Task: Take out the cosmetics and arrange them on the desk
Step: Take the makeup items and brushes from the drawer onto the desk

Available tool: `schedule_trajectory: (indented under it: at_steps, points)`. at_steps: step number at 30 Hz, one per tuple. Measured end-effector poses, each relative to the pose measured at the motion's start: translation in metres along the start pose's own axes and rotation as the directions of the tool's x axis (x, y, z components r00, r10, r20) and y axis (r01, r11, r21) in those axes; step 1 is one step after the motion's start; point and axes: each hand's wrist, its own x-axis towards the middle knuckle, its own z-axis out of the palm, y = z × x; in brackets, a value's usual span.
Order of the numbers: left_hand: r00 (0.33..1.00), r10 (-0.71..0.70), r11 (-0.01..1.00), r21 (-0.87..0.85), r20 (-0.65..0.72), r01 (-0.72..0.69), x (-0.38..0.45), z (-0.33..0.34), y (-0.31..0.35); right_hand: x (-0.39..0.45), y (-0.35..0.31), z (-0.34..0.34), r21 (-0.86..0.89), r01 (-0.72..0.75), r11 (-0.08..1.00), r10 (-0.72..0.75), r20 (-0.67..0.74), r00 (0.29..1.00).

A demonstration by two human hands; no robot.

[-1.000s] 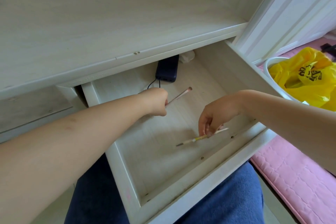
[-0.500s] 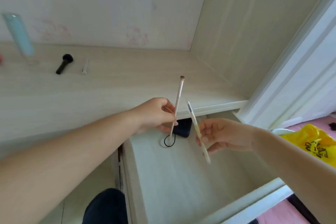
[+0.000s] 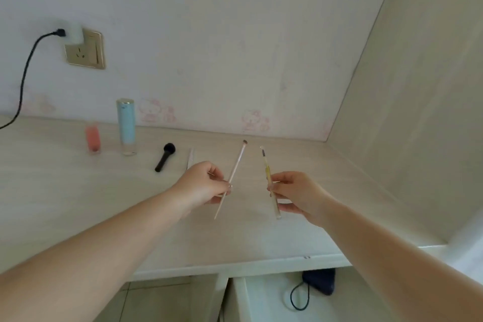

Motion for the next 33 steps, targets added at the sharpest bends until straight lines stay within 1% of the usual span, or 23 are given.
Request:
schedule_trajectory:
  at_steps: [4, 6, 11, 13, 14, 18, 21, 23, 25, 28, 33]
  points:
    - [0.991, 0.032, 0.990, 0.137, -0.126, -0.014, 0.028, -0.017, -0.009, 0.042, -0.002, 0.023, 0.043, -0.007, 0.999, 0.009, -0.050, 0.999]
    - [0.988, 0.022, 0.991, 0.137, -0.151, -0.002, 0.043, -0.020, -0.007, 0.060, -0.001, 0.031, 0.033, -0.008, 0.999, 0.011, -0.080, 0.997]
    - [0.989, -0.015, 0.997, 0.074, -0.147, 0.026, 0.081, -0.007, 0.005, 0.094, 0.000, 0.037, -0.098, 0.001, 0.995, -0.013, -0.121, 0.993]
    - [0.989, -0.014, 0.994, 0.105, -0.150, 0.030, 0.095, 0.002, 0.006, 0.105, 0.001, 0.036, -0.182, 0.009, 0.983, -0.034, -0.134, 0.990]
    - [0.987, -0.007, 0.988, 0.152, -0.158, 0.031, 0.101, 0.006, 0.005, 0.110, 0.001, 0.035, -0.224, 0.010, 0.975, -0.042, -0.139, 0.989]
    - [0.981, 0.041, 0.911, 0.409, -0.187, 0.041, 0.118, 0.012, 0.000, 0.129, -0.001, 0.040, -0.359, -0.006, 0.933, -0.071, -0.200, 0.977]
    - [0.979, 0.025, 0.879, 0.471, -0.203, 0.076, 0.125, 0.014, -0.006, 0.136, -0.002, 0.044, -0.430, -0.005, 0.903, -0.095, -0.210, 0.973]
    - [0.973, 0.068, 0.824, 0.563, -0.222, 0.071, 0.129, 0.014, -0.009, 0.137, -0.003, 0.045, -0.487, 0.005, 0.874, -0.114, -0.195, 0.974]
    - [0.970, 0.112, 0.765, 0.641, -0.215, 0.054, 0.130, 0.015, -0.010, 0.138, -0.002, 0.045, -0.573, 0.011, 0.819, -0.140, -0.181, 0.974]
    - [0.974, 0.128, 0.711, 0.702, -0.189, 0.043, 0.132, 0.017, -0.009, 0.139, -0.001, 0.044, -0.623, 0.014, 0.782, -0.154, -0.171, 0.973]
    - [0.974, 0.128, 0.683, 0.729, -0.185, 0.049, 0.130, 0.020, -0.011, 0.140, -0.002, 0.043, -0.627, 0.020, 0.779, -0.158, -0.165, 0.974]
